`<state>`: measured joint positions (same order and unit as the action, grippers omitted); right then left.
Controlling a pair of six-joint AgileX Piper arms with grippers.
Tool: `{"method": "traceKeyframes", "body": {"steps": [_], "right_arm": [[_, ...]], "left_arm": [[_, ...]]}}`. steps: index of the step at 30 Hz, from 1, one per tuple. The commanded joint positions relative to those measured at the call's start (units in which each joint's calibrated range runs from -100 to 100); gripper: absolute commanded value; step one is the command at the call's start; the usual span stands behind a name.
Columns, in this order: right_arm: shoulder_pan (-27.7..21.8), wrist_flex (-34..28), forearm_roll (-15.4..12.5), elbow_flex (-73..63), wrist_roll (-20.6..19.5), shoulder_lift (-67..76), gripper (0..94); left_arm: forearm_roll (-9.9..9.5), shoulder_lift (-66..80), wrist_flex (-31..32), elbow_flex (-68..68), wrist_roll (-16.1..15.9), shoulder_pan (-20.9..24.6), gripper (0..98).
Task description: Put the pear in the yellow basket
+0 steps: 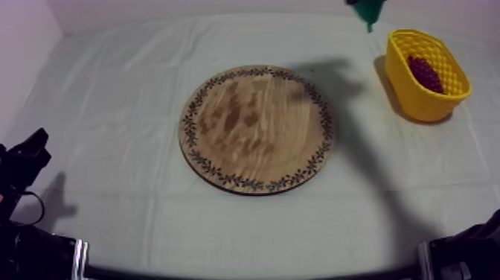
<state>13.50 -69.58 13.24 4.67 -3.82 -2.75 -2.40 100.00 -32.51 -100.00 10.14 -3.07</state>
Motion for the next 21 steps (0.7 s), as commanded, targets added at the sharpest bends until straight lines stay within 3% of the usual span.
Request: {"method": "traceKeyframes", "body": {"steps": [1,10,21], "right_arm": [[-6.5,2.1,0.4,-0.8,3.6,0.0,35.2],[-15.0,8.9,2.6,1.1,7.7,-2.1,33.7],[-18.2,12.6,3.8,5.6,8.4,-9.6,35.1]], "left_arm": [[-0.02,0.0,0.0,0.0,0.0,0.0,0.1],[-0.02,0.0,0.0,0.0,0.0,0.0,0.1],[-0.02,0.0,0.0,0.0,0.0,0.0,0.1]]}}
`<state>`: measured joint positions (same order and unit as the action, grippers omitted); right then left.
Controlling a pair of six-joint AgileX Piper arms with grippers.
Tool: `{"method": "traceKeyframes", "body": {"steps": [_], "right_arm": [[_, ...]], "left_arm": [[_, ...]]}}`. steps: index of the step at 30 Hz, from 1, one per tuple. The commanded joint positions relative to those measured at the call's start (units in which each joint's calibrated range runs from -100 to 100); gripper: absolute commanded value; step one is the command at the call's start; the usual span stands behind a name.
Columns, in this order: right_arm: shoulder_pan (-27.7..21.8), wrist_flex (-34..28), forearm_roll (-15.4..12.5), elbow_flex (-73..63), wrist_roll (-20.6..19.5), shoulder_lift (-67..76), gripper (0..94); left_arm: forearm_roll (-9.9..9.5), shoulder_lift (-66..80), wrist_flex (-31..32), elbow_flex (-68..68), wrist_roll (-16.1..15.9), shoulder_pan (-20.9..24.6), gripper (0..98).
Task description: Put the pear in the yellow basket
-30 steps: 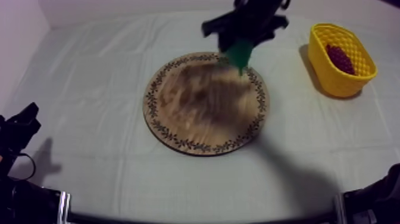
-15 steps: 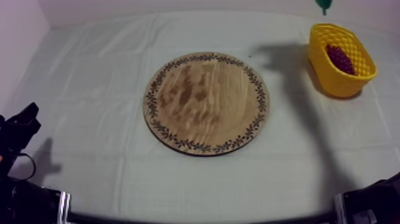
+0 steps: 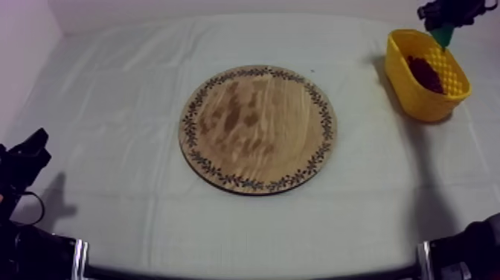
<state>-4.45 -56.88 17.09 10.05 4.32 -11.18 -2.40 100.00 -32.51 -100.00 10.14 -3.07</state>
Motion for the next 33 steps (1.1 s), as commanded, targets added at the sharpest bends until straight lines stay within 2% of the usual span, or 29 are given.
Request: {"method": "traceKeyframes", "body": {"steps": [1,5,11,14,23,29,33], "right_arm": [[-0.5,0.0,-0.2,0.6,0.6,-1.9,35.4],[-1.2,0.8,-0.1,2.1,1.0,-4.7,40.8],[-2.0,0.4,-0.8,3.2,1.7,-8.1,66.0],[-2.3,1.7,-2.1,3.4,2.4,-8.8,71.2],[-2.8,11.0,-5.1,8.3,4.2,-1.8,65.1],[-2.8,20.7,-6.8,18.4,5.0,11.4,59.1],[-1.9,25.5,-6.0,28.2,3.9,23.2,55.2]], "left_arm": [[-0.02,0.0,0.0,0.0,0.0,0.0,0.1],[-0.02,0.0,0.0,0.0,0.0,0.0,0.1],[-0.02,0.0,0.0,0.0,0.0,0.0,0.1],[-0.02,0.0,0.0,0.0,0.0,0.0,0.1],[-0.02,0.0,0.0,0.0,0.0,0.0,0.1],[-0.02,0.0,0.0,0.0,0.0,0.0,0.1],[-0.02,0.0,0.0,0.0,0.0,0.0,0.1]]}}
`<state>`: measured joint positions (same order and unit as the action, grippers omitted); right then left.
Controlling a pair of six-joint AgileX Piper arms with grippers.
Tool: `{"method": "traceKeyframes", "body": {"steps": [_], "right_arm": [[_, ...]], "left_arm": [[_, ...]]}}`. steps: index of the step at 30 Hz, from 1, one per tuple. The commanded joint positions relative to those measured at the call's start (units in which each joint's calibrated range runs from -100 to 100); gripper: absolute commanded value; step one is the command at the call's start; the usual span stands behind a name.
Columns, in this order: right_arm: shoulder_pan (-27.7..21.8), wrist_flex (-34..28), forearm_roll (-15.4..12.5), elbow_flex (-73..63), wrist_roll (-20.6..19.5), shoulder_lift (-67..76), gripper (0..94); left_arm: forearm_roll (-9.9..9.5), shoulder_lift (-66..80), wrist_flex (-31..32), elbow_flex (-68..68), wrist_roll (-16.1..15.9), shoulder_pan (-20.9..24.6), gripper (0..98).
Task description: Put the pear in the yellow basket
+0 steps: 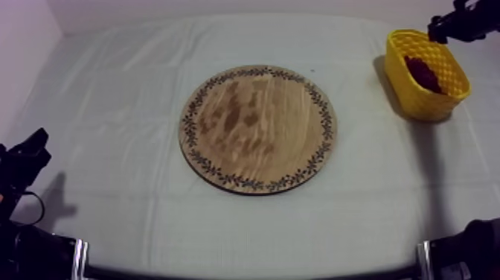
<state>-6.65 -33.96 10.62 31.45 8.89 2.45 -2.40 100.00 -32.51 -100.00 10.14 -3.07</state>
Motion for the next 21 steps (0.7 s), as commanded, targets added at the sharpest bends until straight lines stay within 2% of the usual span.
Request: {"method": "traceKeyframes", "body": {"steps": [1,9,14,21], "right_arm": [[0.6,3.8,0.7,9.6,-1.0,12.8,54.4],[3.4,10.2,-1.3,29.9,-1.0,37.3,46.7],[5.0,10.6,-3.6,41.7,0.0,51.6,41.0],[6.2,8.3,-8.8,55.3,3.3,69.5,35.9]], "left_arm": [[-0.02,0.0,0.0,0.0,0.0,0.0,0.1],[-0.02,0.0,0.0,0.0,0.0,0.0,0.1],[-0.02,0.0,0.0,0.0,0.0,0.0,0.1],[-0.02,0.0,0.0,0.0,0.0,0.0,0.1]]}}
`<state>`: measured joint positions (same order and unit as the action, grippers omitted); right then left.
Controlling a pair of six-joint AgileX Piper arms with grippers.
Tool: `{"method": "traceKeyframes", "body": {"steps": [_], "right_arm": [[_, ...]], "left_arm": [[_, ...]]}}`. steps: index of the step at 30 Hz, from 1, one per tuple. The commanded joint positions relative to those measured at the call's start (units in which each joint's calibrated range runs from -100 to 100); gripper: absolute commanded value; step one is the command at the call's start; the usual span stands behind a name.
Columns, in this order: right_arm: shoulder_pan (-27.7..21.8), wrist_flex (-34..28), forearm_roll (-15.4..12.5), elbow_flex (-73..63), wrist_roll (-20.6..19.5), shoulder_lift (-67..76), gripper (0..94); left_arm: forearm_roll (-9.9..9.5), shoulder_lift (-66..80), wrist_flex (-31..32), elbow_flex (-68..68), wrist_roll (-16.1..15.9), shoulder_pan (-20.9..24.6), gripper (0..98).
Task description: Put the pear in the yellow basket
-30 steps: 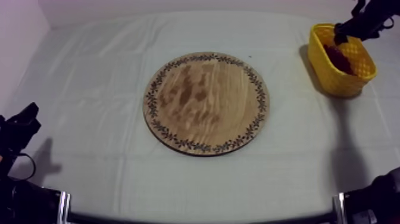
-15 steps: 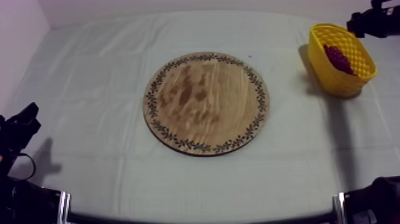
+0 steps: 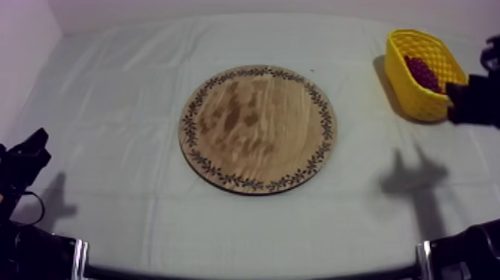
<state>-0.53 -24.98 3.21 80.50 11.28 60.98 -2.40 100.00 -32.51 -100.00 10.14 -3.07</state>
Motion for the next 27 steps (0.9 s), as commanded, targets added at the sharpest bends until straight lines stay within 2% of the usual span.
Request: {"method": "traceKeyframes", "body": {"steps": [1,7,11,13,20,24,27], "right_arm": [[0.3,-1.3,-2.1,7.8,1.5,13.2,34.8],[0.3,-5.7,-6.4,14.8,4.1,23.2,23.0],[0.5,-7.8,-7.1,17.4,3.3,27.5,8.1],[0.5,-9.1,-7.1,17.9,2.3,29.1,4.2],[0.4,-12.4,-7.0,18.3,-3.4,33.9,0.9],[0.7,-11.7,-6.2,18.9,-5.3,34.5,0.7],[0.7,-11.6,-5.4,19.0,-4.6,34.6,0.7]], "left_arm": [[-0.02,0.0,0.0,0.0,0.0,0.0,0.1],[-0.02,0.0,0.0,0.0,0.0,0.0,0.1],[-0.02,0.0,0.0,0.0,0.0,0.0,0.1],[-0.02,0.0,0.0,0.0,0.0,0.0,0.1],[-0.02,0.0,0.0,0.0,0.0,0.0,0.1],[-0.02,0.0,0.0,0.0,0.0,0.0,0.1],[-0.02,0.0,0.0,0.0,0.0,0.0,0.1]]}}
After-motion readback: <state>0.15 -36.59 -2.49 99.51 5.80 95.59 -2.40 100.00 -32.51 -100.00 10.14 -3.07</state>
